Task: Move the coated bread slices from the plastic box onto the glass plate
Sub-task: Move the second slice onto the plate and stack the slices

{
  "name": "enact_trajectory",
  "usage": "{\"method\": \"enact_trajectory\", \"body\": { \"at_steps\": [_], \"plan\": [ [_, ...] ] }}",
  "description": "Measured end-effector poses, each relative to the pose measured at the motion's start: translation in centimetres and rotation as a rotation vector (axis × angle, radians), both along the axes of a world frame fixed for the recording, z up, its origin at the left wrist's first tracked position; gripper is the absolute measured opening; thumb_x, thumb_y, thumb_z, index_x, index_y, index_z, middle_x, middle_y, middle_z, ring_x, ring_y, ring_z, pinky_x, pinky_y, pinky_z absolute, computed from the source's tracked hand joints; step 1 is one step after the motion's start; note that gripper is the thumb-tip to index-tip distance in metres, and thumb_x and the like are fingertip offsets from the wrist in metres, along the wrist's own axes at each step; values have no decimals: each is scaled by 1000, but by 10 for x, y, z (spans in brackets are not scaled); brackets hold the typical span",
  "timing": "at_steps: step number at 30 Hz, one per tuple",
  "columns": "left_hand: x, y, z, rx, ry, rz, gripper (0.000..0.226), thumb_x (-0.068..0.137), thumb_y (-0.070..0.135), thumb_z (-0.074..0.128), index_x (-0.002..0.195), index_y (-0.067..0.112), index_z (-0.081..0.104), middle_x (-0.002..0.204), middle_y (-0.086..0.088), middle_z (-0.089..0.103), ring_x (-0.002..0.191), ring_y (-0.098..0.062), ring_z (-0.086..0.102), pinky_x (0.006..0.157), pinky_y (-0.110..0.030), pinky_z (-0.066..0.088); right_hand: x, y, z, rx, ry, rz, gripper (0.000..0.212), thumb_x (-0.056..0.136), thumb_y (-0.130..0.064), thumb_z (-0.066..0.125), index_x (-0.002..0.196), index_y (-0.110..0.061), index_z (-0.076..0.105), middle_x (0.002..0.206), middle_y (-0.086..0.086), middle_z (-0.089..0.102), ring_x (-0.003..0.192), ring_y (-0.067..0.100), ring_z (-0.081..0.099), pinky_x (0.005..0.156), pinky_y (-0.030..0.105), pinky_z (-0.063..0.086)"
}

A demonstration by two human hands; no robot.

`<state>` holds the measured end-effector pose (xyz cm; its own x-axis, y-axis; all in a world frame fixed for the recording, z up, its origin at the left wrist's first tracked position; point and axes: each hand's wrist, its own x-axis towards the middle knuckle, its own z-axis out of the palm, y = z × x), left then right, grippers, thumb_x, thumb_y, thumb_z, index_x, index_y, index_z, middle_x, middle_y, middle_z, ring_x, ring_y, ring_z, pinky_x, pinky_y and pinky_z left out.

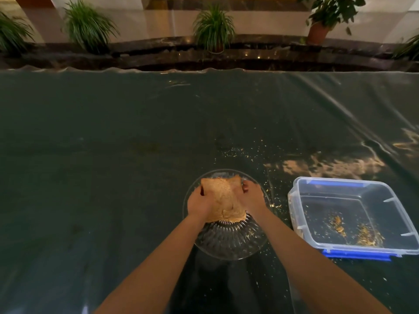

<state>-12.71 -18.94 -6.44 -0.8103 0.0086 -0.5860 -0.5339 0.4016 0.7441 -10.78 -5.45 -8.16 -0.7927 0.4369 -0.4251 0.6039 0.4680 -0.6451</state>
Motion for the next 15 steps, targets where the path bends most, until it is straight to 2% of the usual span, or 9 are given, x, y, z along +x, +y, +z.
{"method": "enact_trajectory", "body": {
  "at_steps": [4, 7, 9, 11, 13, 15],
  "plan": [
    [2, 3, -2, 45, -37, 52, 44, 89, 16, 49, 133, 15, 56, 126, -6, 64, 115, -26, 60, 98, -39, 52, 7, -8, -4, -108, 44, -45, 39, 84, -22, 59, 121, -7, 57, 120, 17, 59, 108, 32, 59, 95, 47, 50],
    [1, 4, -2, 44, -12, 110, 46, 88, 13, 51, 134, 13, 56, 128, -6, 64, 118, -25, 59, 100, -39, 51, 9, -14, -4, -151, 99, -100, 28, 84, -10, 59, 109, 2, 60, 107, 26, 64, 92, 38, 65, 82, 49, 56],
    [0, 3, 0, 35, 20, 134, 45, 88, 11, 51, 133, 13, 56, 129, -7, 64, 117, -25, 60, 98, -36, 51, 9, -17, -3, -170, 129, -117, 24, 84, -8, 59, 106, 3, 61, 104, 27, 66, 83, 33, 64, 77, 47, 56],
    [-2, 2, 1, 18, 58, 133, 44, 89, 8, 50, 133, 12, 56, 128, -7, 64, 111, -21, 61, 88, -29, 51, 6, -19, -1, -170, 127, -106, 30, 85, -12, 60, 113, -2, 59, 110, 22, 63, 90, 28, 62, 81, 39, 55],
    [-3, 3, 3, -6, 86, 116, 43, 89, 7, 49, 131, 11, 58, 127, -10, 63, 104, -19, 61, 81, -27, 49, 4, -21, 0, -155, 110, -86, 38, 85, -16, 61, 120, -3, 56, 119, 21, 58, 97, 28, 60, 88, 37, 52],
    [-2, 3, 4, -38, 109, 96, 42, 90, 8, 49, 130, 10, 58, 126, -11, 63, 108, -23, 63, 88, -32, 54, 4, -22, 1, -95, 99, -62, 44, 86, -19, 60, 126, -2, 53, 128, 19, 51, 109, 29, 54, 97, 39, 48]
  ]
}}
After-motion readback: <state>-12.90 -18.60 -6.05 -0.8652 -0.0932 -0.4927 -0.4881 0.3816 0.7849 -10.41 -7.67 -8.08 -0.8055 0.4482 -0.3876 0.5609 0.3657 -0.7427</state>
